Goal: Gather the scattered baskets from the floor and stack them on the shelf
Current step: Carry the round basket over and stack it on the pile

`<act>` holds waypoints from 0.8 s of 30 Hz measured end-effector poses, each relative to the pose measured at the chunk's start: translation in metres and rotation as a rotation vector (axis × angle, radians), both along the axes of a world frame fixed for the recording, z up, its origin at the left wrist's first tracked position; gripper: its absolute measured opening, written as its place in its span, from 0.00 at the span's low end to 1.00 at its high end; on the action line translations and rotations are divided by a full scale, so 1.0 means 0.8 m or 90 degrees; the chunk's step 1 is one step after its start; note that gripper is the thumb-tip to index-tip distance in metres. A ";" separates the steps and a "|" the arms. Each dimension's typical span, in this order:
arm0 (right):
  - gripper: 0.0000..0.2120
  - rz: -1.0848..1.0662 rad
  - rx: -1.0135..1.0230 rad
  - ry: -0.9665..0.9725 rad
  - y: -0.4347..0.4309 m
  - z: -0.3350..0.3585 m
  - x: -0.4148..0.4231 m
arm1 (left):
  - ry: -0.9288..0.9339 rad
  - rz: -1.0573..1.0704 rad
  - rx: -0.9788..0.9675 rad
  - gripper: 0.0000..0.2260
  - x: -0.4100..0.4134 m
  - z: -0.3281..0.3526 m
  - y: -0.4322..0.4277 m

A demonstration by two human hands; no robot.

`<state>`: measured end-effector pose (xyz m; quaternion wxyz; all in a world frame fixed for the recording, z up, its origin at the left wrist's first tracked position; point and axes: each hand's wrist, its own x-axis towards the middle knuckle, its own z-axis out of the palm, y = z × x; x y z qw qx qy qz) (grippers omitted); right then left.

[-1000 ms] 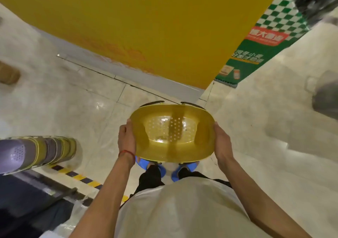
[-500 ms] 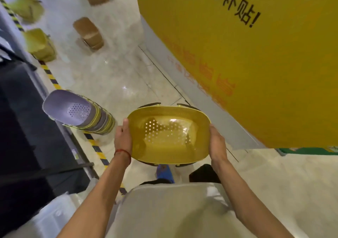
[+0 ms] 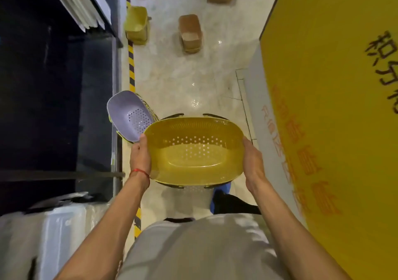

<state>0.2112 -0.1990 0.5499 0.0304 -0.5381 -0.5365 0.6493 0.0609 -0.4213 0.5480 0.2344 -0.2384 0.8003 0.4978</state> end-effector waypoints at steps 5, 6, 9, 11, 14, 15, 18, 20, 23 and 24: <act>0.17 0.185 0.002 0.008 0.053 0.000 -0.128 | 0.030 0.175 0.002 0.29 -0.061 0.011 0.018; 0.16 0.215 0.012 0.011 0.061 -0.002 -0.159 | 0.024 0.209 0.001 0.29 -0.074 0.009 0.018; 0.15 0.323 0.031 -0.006 0.066 0.002 -0.250 | 0.023 0.316 -0.004 0.22 -0.108 0.012 0.013; 0.15 0.385 0.043 -0.012 0.061 0.001 -0.307 | 0.020 0.379 -0.007 0.19 -0.129 0.012 0.008; 0.16 0.477 0.066 -0.015 0.042 -0.001 -0.387 | 0.020 0.461 0.007 0.23 -0.162 -0.010 -0.013; 0.18 0.501 0.080 -0.020 0.033 -0.002 -0.412 | 0.014 0.482 0.008 0.25 -0.175 -0.019 -0.020; 0.20 0.571 0.107 -0.031 0.010 -0.010 -0.477 | -0.011 0.543 0.007 0.27 -0.209 -0.033 -0.032; 0.17 0.588 0.089 -0.036 -0.003 -0.015 -0.514 | -0.022 0.599 0.022 0.26 -0.226 -0.031 -0.036; 0.15 0.643 0.083 -0.039 -0.023 -0.020 -0.563 | -0.025 0.686 0.046 0.24 -0.244 -0.018 -0.039; 0.15 0.667 0.074 -0.043 -0.031 -0.021 -0.578 | -0.027 0.707 0.058 0.25 -0.246 -0.020 -0.042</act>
